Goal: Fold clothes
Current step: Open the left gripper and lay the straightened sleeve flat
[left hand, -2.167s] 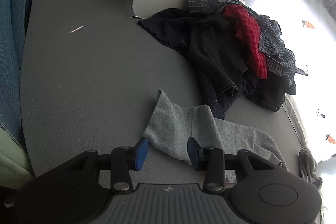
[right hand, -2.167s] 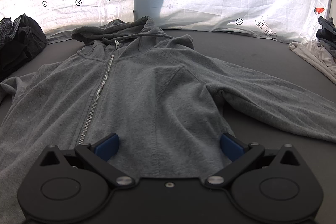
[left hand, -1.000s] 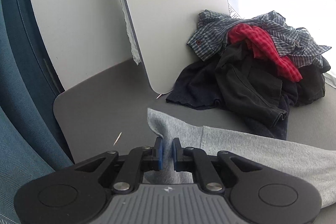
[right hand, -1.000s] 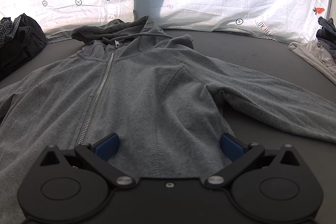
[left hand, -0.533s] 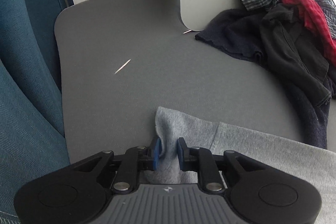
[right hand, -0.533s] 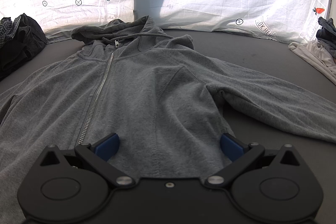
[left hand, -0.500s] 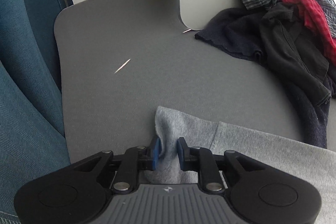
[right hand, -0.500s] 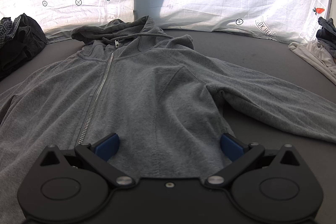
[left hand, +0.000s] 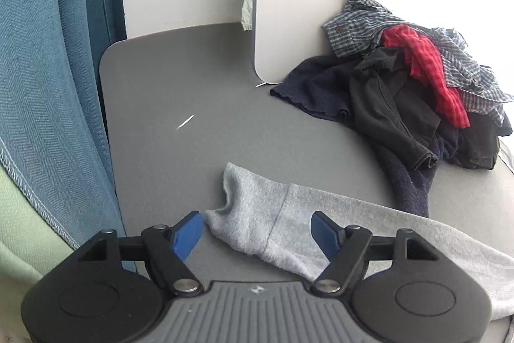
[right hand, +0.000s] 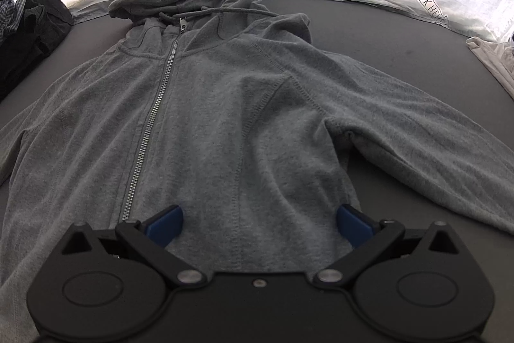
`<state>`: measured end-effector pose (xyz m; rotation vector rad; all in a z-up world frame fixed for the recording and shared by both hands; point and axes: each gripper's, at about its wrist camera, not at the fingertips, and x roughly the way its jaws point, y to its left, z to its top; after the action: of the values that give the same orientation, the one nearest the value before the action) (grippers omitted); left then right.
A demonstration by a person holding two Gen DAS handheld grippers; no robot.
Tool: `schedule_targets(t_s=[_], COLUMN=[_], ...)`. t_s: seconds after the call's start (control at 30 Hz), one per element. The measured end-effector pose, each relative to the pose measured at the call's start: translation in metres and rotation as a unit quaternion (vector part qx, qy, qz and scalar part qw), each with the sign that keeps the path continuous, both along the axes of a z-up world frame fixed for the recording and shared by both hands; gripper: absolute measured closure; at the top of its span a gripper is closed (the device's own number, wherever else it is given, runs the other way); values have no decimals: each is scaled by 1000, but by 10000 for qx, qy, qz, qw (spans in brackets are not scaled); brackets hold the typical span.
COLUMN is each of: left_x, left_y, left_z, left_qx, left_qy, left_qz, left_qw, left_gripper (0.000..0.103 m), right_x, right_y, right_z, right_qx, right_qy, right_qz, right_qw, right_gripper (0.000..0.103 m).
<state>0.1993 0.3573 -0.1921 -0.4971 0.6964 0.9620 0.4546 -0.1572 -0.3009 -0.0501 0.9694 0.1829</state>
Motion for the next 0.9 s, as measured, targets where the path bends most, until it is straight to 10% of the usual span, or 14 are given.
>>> schedule_targets(t_s=[0.5, 0.9], left_x=[106, 250], left_y=[-174, -226], left_z=[-1, 19], left_qx=[-491, -176], left_qy=[-90, -505], left_qz=[-2397, -3403], left_qw=[9696, 9388], left_gripper=[25, 3], right_x=[-12, 104], right_y=[-98, -76], right_z=[45, 62], right_qx=[219, 493], right_qy=[-570, -968], right_qz=[-252, -74], right_qw=[9978, 9941], right_gripper=[0, 0])
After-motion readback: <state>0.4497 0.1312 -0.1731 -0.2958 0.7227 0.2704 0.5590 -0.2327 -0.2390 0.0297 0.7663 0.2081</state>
